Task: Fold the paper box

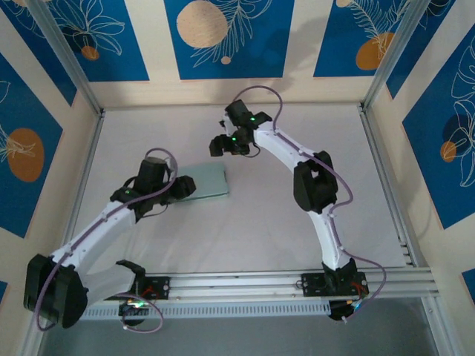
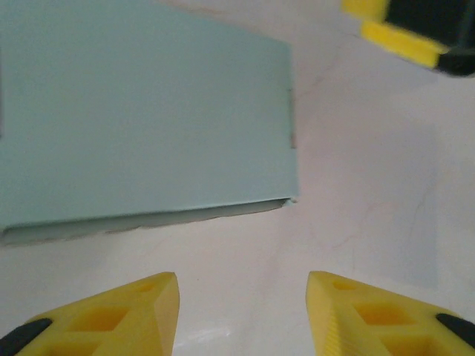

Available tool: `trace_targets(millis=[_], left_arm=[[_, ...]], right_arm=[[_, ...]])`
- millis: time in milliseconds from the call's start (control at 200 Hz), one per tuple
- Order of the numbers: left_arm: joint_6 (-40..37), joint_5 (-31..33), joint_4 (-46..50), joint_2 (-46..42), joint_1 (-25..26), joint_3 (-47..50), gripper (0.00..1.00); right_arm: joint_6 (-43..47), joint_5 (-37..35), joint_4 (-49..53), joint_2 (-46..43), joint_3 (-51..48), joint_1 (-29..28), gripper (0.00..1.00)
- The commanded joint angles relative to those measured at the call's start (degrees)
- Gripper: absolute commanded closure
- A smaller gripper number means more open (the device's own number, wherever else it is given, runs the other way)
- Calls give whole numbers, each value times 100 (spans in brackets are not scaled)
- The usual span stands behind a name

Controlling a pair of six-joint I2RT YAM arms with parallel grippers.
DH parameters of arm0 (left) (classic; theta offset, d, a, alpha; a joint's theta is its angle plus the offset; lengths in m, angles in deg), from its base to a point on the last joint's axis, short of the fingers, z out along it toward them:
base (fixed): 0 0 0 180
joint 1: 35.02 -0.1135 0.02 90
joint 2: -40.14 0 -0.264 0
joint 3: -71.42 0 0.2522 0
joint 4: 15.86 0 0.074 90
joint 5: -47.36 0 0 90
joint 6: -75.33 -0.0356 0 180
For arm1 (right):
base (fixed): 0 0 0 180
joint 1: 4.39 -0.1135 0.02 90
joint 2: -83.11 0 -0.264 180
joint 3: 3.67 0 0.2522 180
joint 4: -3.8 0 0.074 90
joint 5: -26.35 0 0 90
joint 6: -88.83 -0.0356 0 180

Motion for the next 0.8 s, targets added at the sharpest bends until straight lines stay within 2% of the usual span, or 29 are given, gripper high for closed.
trace_targets(millis=[0, 130, 325, 550, 650, 720, 795], left_arm=[[1178, -129, -176, -448, -10, 801, 54], [1956, -346, -1246, -305, -11, 1546, 56], [1662, -95, -2399, 904, -123, 1489, 59], [1551, 122, -3905, 2147, -458, 1219, 73], [1613, 188, -4608, 2437, -542, 1240, 77], [1591, 142, -4698, 2582, -626, 1113, 83], [1418, 81, -4548, 2661, -689, 899, 85]], right_arm=[[472, 28, 290, 732, 1112, -19, 21], [510, 772, 531, 1710, 2410, -13, 23], [590, 1240, 508, 2250, 2654, -58, 26], [1178, 1592, 928, 2089, 1986, -188, 38], [1403, 1596, 784, 1633, 1112, -314, 44], [1382, 1424, 547, 1185, 353, -406, 46], [1271, 1199, 170, 613, -539, -501, 48]])
